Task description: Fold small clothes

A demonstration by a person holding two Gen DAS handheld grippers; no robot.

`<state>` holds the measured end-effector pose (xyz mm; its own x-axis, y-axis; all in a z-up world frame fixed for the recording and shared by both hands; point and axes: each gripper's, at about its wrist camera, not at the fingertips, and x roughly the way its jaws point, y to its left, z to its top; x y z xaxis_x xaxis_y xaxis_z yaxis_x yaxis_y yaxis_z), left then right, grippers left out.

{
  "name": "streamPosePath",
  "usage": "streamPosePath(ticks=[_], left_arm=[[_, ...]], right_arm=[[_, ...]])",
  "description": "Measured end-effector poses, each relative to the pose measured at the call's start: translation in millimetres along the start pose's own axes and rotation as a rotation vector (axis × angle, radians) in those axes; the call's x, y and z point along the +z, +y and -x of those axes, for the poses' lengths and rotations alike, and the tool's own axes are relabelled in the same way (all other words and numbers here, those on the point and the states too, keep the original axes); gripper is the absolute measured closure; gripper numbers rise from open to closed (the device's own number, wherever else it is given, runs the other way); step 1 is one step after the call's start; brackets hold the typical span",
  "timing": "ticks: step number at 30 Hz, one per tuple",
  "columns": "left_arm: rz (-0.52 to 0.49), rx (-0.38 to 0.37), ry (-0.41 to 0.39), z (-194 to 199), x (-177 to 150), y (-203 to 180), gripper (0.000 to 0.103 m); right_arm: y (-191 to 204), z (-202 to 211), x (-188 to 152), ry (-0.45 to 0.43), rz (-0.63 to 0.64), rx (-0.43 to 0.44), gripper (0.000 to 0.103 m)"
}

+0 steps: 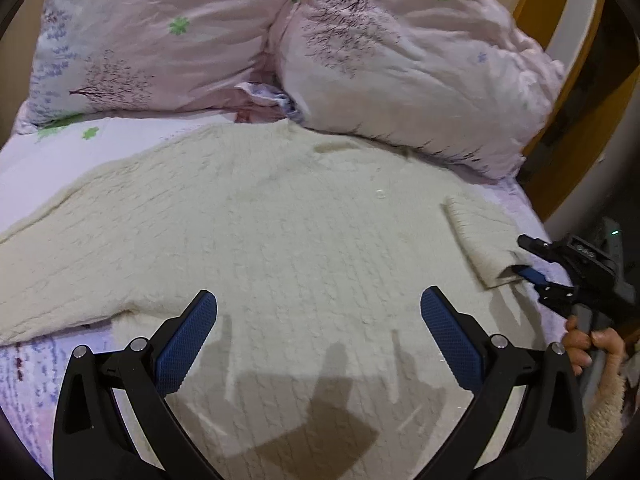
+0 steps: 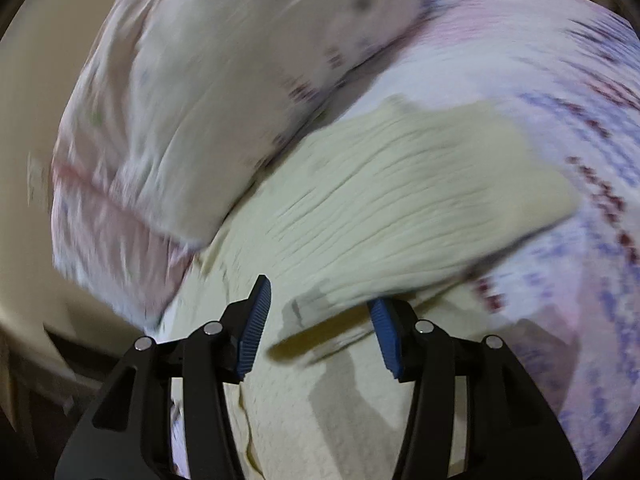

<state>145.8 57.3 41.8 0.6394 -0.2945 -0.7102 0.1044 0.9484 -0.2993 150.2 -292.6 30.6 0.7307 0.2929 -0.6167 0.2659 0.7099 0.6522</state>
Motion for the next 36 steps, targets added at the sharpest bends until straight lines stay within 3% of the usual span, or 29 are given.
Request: streamPosePath(ticks=[4, 6, 7, 10, 14, 16, 19, 22, 25, 26, 30, 36], left_arm=[[0.013, -0.010, -0.007, 1.6, 0.9, 1.5, 0.001], [0.037, -0.035, -0.010, 2.9, 0.9, 4.9, 0.001], [0.051, -0.053, -0.011, 3.0, 1.2, 7.5, 0.001], [0.085, -0.102, -0.004, 3.0, 1.5, 13.7, 0.001], [0.165, -0.185, 0.000, 2.5, 4.3, 23.9, 0.001], [0.221, -0.241, 0.002, 0.4, 6.0, 29.0, 0.001], [0.309, -0.313, 0.017, -6.7, 6.9, 36.0, 0.001], [0.360, -0.343, 0.042, -14.0, 6.0, 38.3, 0.001], [0.376, -0.334, 0.067, -20.4, 4.9, 37.8, 0.001], [0.381, -0.337, 0.072, -22.1, 4.9, 37.8, 0.001], [0.421, -0.343, 0.097, -31.3, 7.6, 37.2, 0.013], [0.513, -0.280, 0.140, -48.8, 5.5, 46.3, 0.033]], right_arm=[[-18.3, 8.0, 11.5, -0.055, -0.078, -0.029, 0.061], [-17.6, 9.7, 17.2, -0.089, -0.074, -0.074, 0.074], [-13.5, 9.3, 17.4, -0.102, -0.057, -0.100, 0.087], [15.5, 14.3, 20.0, -0.167, 0.079, -0.188, 0.095], [93.5, 16.7, -0.4, -0.232, 0.365, -0.146, 0.096], [125.6, 5.0, -19.5, -0.188, 0.490, -0.089, 0.094], [167.7, -48.0, -73.3, 0.091, 0.741, -0.014, 0.083], [168.9, -72.4, -105.5, 0.223, 0.804, -0.011, 0.070], [152.0, -66.3, -104.3, 0.226, 0.740, 0.004, 0.051], [140.5, -56.6, -95.7, 0.211, 0.685, 0.008, 0.049], [102.4, -27.0, -68.9, 0.161, 0.487, 0.005, 0.049], [6.4, -1.1, -24.1, 0.161, 0.023, 0.039, 0.053]])
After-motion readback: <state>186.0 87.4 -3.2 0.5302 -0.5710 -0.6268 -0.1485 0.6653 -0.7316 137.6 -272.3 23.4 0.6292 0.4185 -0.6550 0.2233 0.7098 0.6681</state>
